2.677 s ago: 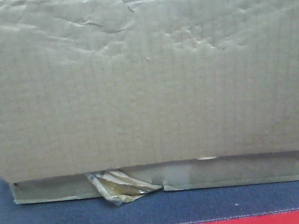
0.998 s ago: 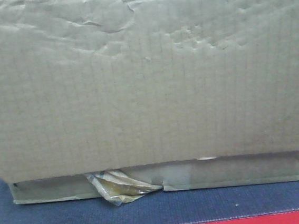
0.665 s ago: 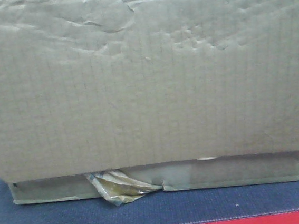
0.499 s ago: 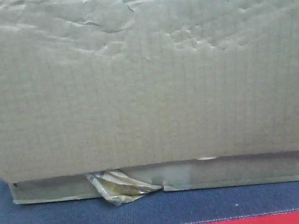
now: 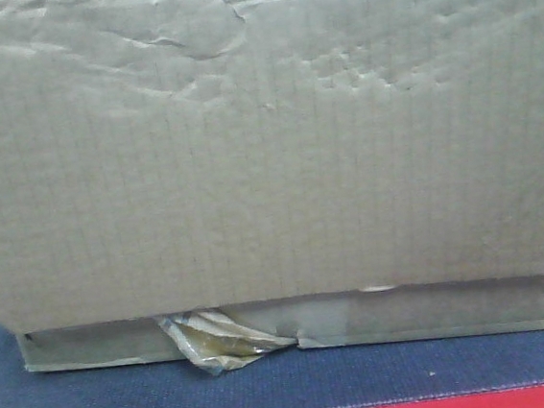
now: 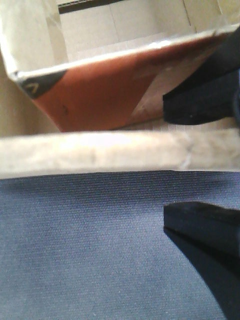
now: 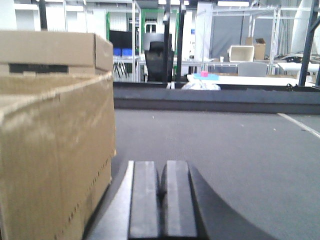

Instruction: Stack two boxes on right shelf middle

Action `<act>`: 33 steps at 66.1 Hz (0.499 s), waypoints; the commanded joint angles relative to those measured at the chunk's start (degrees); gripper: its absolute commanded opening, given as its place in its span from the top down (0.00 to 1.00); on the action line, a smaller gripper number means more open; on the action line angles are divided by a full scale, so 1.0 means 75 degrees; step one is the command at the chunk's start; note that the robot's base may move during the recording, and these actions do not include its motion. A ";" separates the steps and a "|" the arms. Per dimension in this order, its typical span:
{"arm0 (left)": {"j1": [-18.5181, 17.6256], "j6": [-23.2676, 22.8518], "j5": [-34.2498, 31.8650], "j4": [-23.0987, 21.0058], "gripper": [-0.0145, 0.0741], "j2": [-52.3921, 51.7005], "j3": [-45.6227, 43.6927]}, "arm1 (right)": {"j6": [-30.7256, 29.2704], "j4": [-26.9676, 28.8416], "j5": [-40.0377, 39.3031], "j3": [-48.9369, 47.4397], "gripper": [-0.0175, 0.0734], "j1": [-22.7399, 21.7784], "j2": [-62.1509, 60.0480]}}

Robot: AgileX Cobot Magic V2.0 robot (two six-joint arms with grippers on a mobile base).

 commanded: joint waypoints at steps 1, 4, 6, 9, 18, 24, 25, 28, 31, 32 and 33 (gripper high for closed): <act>0.0011 -0.0001 -0.0013 -0.0064 0.52 -0.0014 -0.0004 | 0.0176 0.0035 0.0867 -0.0959 0.99 -0.0032 0.0200; 0.0011 -0.0001 -0.0013 -0.0102 0.52 -0.0014 -0.0004 | 0.0176 0.0035 0.2065 -0.1608 0.99 -0.0032 0.0511; 0.0011 -0.0001 -0.0013 -0.0102 0.52 -0.0014 -0.0004 | 0.0176 0.0035 0.2683 -0.2010 0.99 -0.0032 0.0821; 0.0011 -0.0001 -0.0013 -0.0102 0.52 -0.0014 -0.0004 | 0.0222 0.0035 0.3441 -0.2425 0.99 -0.0032 0.1257; 0.0011 -0.0001 -0.0013 -0.0101 0.52 -0.0014 -0.0004 | 0.0494 0.0035 0.5219 -0.3462 0.99 -0.0032 0.2900; 0.0011 -0.0001 -0.0013 -0.0101 0.52 -0.0014 -0.0105 | 0.0494 0.0035 0.5698 -0.3981 0.99 -0.0032 0.3863; 0.0011 -0.0001 -0.0013 -0.0101 0.52 -0.0014 -0.0129 | 0.0494 0.0035 0.5697 -0.4050 0.99 -0.0032 0.4002; 0.0011 -0.0001 -0.0013 -0.0101 0.52 -0.0027 -0.0252 | 0.0494 0.0035 0.5657 -0.4242 0.99 -0.0032 0.4369; 0.0011 -0.0001 -0.0013 -0.0071 0.52 -0.0027 -0.0340 | 0.0494 0.0035 0.5618 -0.4398 0.99 -0.0032 0.4685; 0.0011 -0.0001 -0.0013 -0.0072 0.52 -0.0027 -0.0368 | 0.0494 0.0035 0.5604 -0.4466 0.99 -0.0032 0.4817; 0.0011 -0.0001 -0.0013 -0.0055 0.52 -0.0027 -0.0390 | 0.0494 0.0035 0.5604 -0.4506 0.99 -0.0032 0.4901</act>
